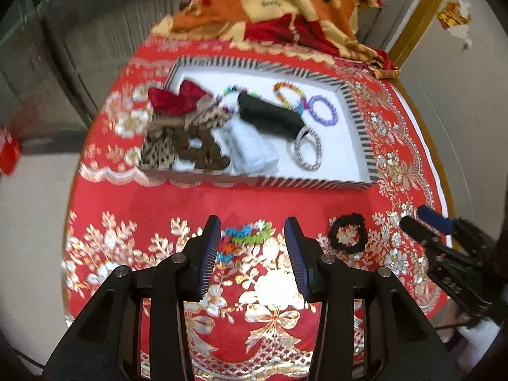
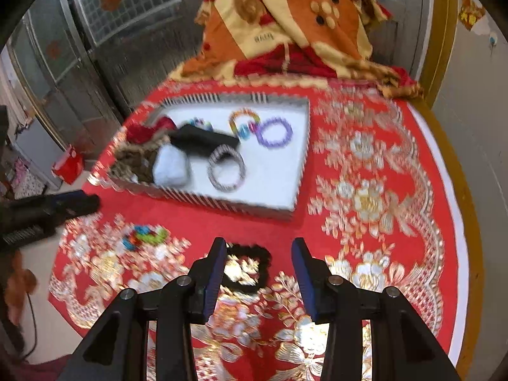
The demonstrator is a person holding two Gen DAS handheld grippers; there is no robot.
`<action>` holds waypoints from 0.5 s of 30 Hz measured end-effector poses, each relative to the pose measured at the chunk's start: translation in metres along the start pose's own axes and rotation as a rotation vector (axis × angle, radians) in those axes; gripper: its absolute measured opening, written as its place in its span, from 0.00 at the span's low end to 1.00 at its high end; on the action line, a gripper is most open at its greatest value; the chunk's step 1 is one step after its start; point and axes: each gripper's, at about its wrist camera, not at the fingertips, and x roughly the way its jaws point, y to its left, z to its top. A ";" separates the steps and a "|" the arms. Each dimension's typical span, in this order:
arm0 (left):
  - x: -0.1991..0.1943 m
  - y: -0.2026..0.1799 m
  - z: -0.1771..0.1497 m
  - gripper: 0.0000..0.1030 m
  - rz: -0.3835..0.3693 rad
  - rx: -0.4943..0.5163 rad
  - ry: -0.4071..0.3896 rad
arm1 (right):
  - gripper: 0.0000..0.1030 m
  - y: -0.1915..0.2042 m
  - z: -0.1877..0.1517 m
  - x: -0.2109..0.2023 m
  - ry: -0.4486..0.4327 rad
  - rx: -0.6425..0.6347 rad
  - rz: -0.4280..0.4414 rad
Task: Organize jewelry
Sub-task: 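Grasp the multicolour flower bracelet with left tool while right grasps black scrunchie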
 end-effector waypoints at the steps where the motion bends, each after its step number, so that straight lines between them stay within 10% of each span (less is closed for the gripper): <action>1: 0.004 0.006 -0.001 0.40 -0.003 -0.017 0.013 | 0.39 -0.002 -0.003 0.008 0.022 0.000 -0.006; 15: 0.066 0.033 -0.024 0.44 -0.018 -0.021 0.179 | 0.39 -0.001 -0.017 0.088 0.172 -0.083 -0.016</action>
